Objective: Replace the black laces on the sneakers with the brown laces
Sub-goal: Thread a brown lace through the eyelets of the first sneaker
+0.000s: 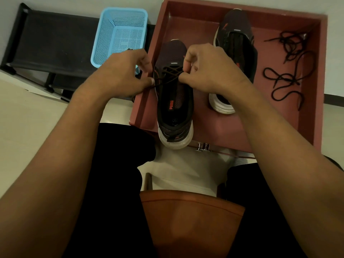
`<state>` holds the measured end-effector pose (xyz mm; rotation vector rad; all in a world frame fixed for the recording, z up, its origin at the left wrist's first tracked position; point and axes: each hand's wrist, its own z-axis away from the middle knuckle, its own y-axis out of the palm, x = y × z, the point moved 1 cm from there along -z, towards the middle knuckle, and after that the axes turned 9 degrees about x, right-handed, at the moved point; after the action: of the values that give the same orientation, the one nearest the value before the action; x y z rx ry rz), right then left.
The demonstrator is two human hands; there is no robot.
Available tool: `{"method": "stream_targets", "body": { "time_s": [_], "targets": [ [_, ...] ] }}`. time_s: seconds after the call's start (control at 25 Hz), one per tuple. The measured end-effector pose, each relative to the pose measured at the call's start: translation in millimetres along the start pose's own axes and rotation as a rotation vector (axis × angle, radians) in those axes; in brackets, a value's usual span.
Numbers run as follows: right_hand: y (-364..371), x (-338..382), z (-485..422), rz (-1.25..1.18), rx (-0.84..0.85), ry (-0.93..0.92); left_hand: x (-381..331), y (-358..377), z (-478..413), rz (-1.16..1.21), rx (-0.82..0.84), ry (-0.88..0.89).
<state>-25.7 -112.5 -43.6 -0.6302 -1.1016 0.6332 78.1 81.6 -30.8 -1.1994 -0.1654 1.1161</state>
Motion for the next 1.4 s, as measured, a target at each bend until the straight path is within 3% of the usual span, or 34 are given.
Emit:
{"method": "stream_targets", "body": {
  "time_s": [0.08, 0.16, 0.32, 0.44, 0.68, 0.88, 1.0, 1.16, 1.28, 1.4],
  "targets": [
    [-1.7, -0.4, -0.7, -0.042, -0.07, -0.066, -0.1, 2.7, -1.2, -0.006, 0.079, 0.014],
    [-2.6, 0.5, -0.6, -0.102, -0.087, -0.114, 0.5, 0.4, -1.4, 0.107, 0.024, -0.002],
    [-6.0, 7.9, 2.7, -0.249, 0.035, -0.169, 1.3, -10.7, 0.3, 0.574, -0.267, 0.012],
    [-5.0, 14.5, 7.2, -0.354, 0.212, -0.212, -15.3, -9.2, 4.3, 0.982, -0.161, 0.209],
    [4.9, 20.2, 8.6, -0.636, 0.369, -0.202, -34.3, 3.8, -2.9, 1.128, -0.161, 0.253],
    [11.6, 17.7, 5.0, -0.558, 0.363, -0.145, -36.7, 9.6, -6.0, 1.276, -0.21, 0.219],
    [-8.9, 3.5, 8.4, -0.535, 0.341, -0.111, -25.1, 3.5, -3.3, 1.16, -0.285, 0.134],
    [-34.0, -17.7, 11.0, -0.536, 0.276, -0.094, -2.7, -3.6, -3.8, 0.697, -0.39, -0.019],
    [-40.1, -26.8, 9.5, -0.522, 0.229, -0.086, -0.6, -3.4, -5.2, 0.448, -0.33, -0.097],
    [-41.5, -29.3, 8.4, -0.43, 0.193, -0.08, -6.0, 6.0, -10.1, 0.045, -0.292, -0.107]
  ]
}}
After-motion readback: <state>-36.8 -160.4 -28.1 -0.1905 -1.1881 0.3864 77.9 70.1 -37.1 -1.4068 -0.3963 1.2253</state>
